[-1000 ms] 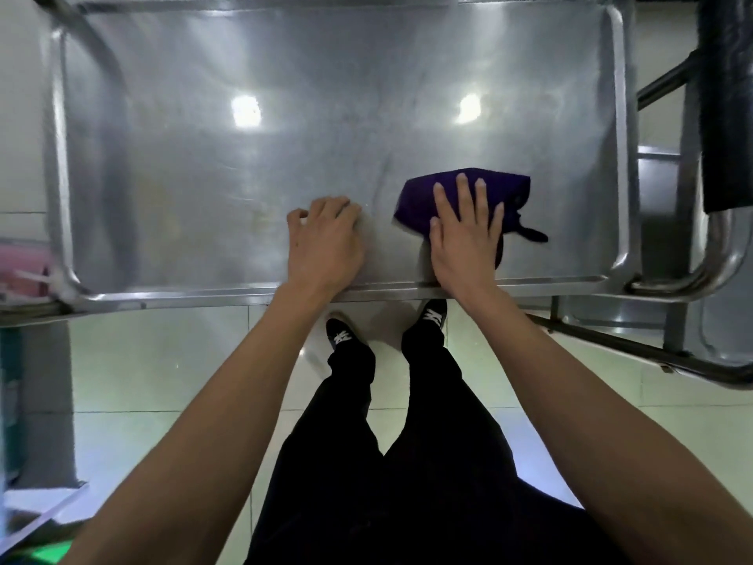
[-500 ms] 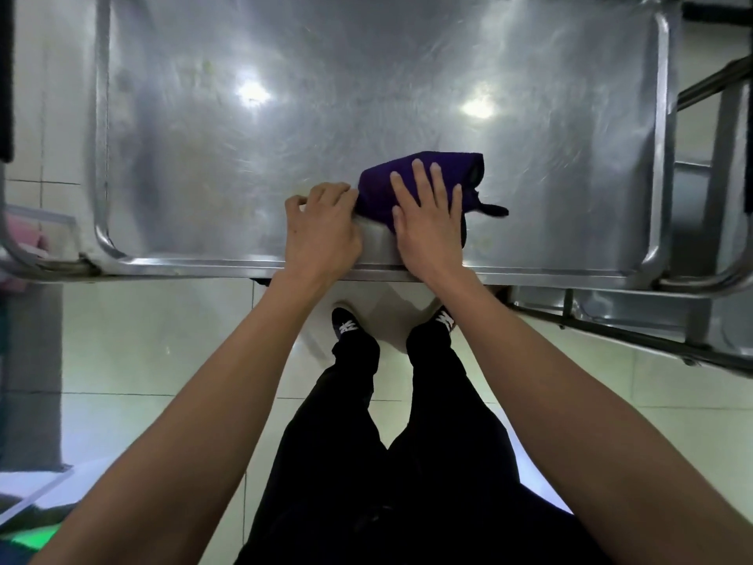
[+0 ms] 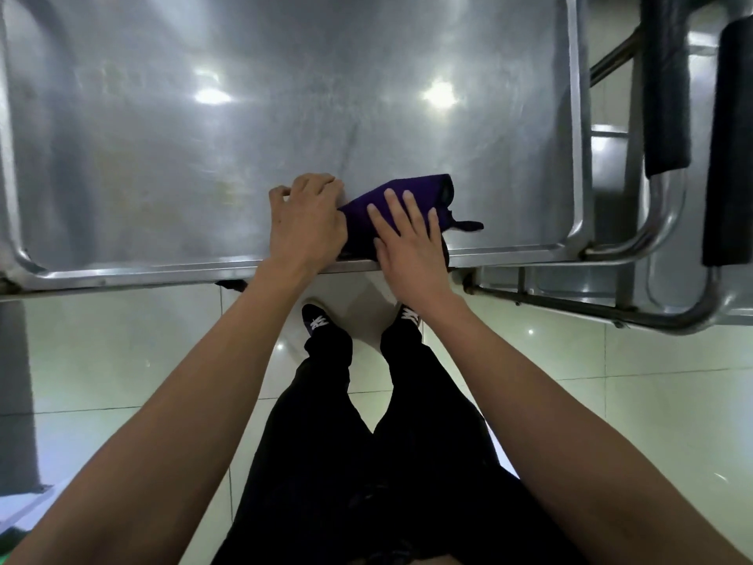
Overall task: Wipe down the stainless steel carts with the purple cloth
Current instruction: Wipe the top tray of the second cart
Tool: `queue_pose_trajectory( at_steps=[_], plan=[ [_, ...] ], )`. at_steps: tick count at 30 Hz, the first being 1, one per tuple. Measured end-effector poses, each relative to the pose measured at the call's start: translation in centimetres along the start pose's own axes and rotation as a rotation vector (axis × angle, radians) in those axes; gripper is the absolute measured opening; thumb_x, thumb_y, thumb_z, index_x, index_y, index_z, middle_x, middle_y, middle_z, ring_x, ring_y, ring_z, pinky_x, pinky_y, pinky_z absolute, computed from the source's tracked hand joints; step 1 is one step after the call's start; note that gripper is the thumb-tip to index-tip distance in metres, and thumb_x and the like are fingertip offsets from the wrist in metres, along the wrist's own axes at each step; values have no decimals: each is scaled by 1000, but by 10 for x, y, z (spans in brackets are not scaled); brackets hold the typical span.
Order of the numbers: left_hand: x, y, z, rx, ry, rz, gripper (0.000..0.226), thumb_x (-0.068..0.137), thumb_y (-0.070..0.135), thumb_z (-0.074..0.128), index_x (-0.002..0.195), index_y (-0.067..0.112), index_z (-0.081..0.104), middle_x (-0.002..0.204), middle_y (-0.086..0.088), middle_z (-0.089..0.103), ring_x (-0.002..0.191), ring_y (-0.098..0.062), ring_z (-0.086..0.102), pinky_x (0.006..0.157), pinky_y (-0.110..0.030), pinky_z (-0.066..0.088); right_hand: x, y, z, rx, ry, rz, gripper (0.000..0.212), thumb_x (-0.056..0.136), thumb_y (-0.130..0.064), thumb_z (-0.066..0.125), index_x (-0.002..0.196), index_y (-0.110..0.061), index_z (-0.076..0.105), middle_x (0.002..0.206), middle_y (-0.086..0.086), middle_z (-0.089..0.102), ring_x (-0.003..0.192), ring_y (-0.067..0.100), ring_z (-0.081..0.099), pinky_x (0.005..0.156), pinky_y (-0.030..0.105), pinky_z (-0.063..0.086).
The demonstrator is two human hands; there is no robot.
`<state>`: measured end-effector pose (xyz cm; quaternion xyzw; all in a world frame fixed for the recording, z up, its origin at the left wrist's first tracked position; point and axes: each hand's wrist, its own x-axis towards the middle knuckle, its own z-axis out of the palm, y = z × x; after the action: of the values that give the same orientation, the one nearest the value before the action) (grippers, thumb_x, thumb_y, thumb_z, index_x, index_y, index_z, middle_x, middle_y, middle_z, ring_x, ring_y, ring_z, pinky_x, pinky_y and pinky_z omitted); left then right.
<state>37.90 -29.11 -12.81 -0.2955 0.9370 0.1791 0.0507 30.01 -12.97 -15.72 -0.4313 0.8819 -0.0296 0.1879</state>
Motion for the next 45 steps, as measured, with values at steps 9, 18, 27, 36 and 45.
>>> queue_pose_trajectory(
  at_steps=[9,18,27,36,45],
  plan=[
    [8,102,29,57,-128,144,37,88,18,50,122,16,64,140,-1,56,130,-25,47,104,-47,30,-35,136,-22,25,43,222,52,107,-33,28,158,-28,22,168,2,9,155,24,0,124,53,6],
    [4,146,53,96,-142,61,37,90,17,50,124,14,65,148,-2,45,134,-20,43,103,-46,30,-47,215,-28,55,73,323,51,107,-35,25,158,-30,21,168,2,6,155,24,-1,124,52,5],
    [7,145,51,111,-141,63,35,87,15,52,116,14,71,142,-3,51,126,-22,50,102,-46,27,-48,201,-22,58,126,291,51,107,-34,27,157,-27,26,167,4,13,155,27,3,123,54,6],
    [-5,116,29,91,-181,98,32,96,23,45,118,17,67,145,-1,50,135,-21,43,108,-50,28,-28,130,-12,2,42,132,57,106,-40,27,160,-27,14,168,5,3,154,27,-4,123,56,2],
    [-37,10,-4,-38,-138,-44,34,98,23,46,127,20,64,148,0,50,138,-21,39,110,-46,26,11,37,-6,10,39,192,55,105,-45,35,157,-33,22,168,2,7,153,33,-3,116,69,5]
  ],
)
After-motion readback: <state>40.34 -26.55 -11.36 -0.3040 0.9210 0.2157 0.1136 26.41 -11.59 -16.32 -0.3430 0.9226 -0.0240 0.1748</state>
